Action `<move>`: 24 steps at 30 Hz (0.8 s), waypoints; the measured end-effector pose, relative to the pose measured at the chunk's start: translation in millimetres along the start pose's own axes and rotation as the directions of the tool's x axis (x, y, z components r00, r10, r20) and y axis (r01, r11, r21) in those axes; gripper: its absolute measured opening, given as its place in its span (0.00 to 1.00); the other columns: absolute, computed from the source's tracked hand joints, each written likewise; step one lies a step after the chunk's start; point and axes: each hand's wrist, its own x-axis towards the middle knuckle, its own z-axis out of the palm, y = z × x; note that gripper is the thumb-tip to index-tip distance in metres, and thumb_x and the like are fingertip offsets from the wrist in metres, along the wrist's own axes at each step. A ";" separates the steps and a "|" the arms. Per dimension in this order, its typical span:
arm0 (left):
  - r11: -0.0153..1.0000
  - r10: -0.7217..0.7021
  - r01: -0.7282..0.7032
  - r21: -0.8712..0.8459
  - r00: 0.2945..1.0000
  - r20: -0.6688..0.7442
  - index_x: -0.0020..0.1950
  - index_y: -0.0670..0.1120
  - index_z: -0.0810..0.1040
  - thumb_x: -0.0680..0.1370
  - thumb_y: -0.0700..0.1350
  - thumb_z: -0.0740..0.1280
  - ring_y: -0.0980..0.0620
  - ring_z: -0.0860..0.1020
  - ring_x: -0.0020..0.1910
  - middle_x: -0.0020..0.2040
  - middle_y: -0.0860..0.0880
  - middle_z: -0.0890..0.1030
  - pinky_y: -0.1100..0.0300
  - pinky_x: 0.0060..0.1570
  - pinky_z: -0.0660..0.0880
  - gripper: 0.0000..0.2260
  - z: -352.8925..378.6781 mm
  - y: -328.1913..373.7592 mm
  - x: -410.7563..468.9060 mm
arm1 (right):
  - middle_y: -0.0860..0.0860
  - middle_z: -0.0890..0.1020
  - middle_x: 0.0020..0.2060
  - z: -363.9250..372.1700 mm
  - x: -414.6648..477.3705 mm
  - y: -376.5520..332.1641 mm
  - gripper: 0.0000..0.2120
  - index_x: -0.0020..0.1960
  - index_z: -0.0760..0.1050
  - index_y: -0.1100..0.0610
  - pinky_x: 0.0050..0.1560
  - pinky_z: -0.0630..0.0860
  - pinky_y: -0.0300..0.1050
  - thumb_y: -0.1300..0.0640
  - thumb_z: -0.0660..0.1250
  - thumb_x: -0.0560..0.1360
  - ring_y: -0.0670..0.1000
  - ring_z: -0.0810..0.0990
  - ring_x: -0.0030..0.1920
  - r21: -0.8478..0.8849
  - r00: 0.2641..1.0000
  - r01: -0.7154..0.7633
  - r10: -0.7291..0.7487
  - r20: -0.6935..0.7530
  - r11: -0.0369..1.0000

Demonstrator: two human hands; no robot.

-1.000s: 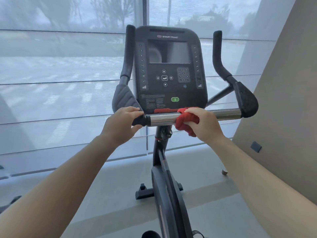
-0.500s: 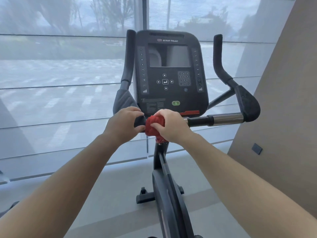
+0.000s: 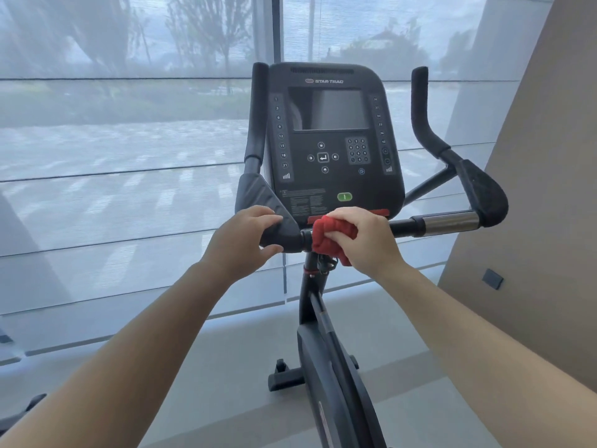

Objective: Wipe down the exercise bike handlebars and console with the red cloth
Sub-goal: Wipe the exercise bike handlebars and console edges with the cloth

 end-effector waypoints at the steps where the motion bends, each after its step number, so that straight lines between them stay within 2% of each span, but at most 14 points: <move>1: 1.000 -0.011 0.011 0.004 1.000 -0.014 0.64 0.47 0.75 0.70 0.47 0.73 0.50 0.73 0.59 0.62 0.52 0.75 0.52 0.55 0.74 0.23 -2.1 -5.8 -3.3 | 0.47 0.83 0.44 5.4 3.0 -5.5 0.08 0.47 0.81 0.55 0.51 0.74 0.37 0.62 0.71 0.69 0.45 0.78 0.44 0.006 1.000 0.016 -0.016 -0.012 1.000; 5: 0.998 -0.056 0.056 0.019 0.998 -0.036 0.65 0.49 0.73 0.70 0.48 0.73 0.51 0.72 0.61 0.63 0.53 0.74 0.51 0.56 0.74 0.25 -10.2 -23.7 -11.3 | 0.47 0.83 0.46 29.8 13.3 -31.5 0.09 0.49 0.81 0.55 0.53 0.70 0.30 0.59 0.72 0.69 0.45 0.78 0.47 0.049 0.998 0.050 -0.048 -0.040 0.998; 10: 0.999 -0.038 0.037 -0.019 0.999 -0.030 0.65 0.49 0.74 0.70 0.50 0.73 0.51 0.72 0.61 0.63 0.52 0.74 0.54 0.57 0.73 0.23 -6.0 -19.5 -10.7 | 0.53 0.82 0.51 43.4 9.3 -37.5 0.12 0.53 0.80 0.59 0.58 0.71 0.41 0.58 0.71 0.71 0.53 0.78 0.53 -0.080 0.975 0.193 -0.183 0.126 0.978; 14: 1.000 -0.024 0.024 -0.005 0.999 -0.041 0.64 0.49 0.75 0.71 0.51 0.72 0.49 0.71 0.63 0.63 0.51 0.75 0.54 0.59 0.71 0.22 3.5 -10.6 -7.8 | 0.54 0.82 0.54 22.6 -8.1 -11.1 0.15 0.54 0.80 0.61 0.59 0.72 0.44 0.63 0.73 0.67 0.55 0.79 0.55 -0.167 0.942 0.295 -0.258 0.213 0.941; 19: 1.000 -0.013 0.013 -0.012 1.000 -0.027 0.64 0.49 0.75 0.72 0.48 0.71 0.50 0.71 0.63 0.64 0.51 0.74 0.52 0.56 0.74 0.20 7.5 4.6 -4.2 | 0.54 0.81 0.55 -5.9 -22.1 32.5 0.19 0.55 0.79 0.61 0.63 0.73 0.52 0.67 0.75 0.64 0.56 0.78 0.58 -0.282 0.982 0.187 -0.175 0.070 0.941; 21: 1.000 0.002 -0.002 -0.008 1.000 -0.015 0.63 0.49 0.76 0.73 0.47 0.70 0.50 0.71 0.62 0.64 0.53 0.74 0.51 0.55 0.74 0.19 8.2 10.5 -1.6 | 0.56 0.80 0.56 -2.9 -29.3 38.2 0.23 0.57 0.78 0.62 0.65 0.70 0.50 0.68 0.76 0.62 0.57 0.77 0.59 -0.342 0.984 0.173 -0.173 0.031 0.924; 24: 1.000 0.022 -0.022 0.007 1.000 -0.011 0.62 0.49 0.76 0.72 0.47 0.71 0.51 0.71 0.61 0.62 0.54 0.75 0.52 0.52 0.75 0.18 11.6 16.4 1.5 | 0.58 0.80 0.56 10.3 -35.5 32.2 0.25 0.58 0.77 0.64 0.65 0.67 0.50 0.67 0.77 0.62 0.58 0.78 0.58 -0.390 0.969 0.229 -0.246 0.005 0.892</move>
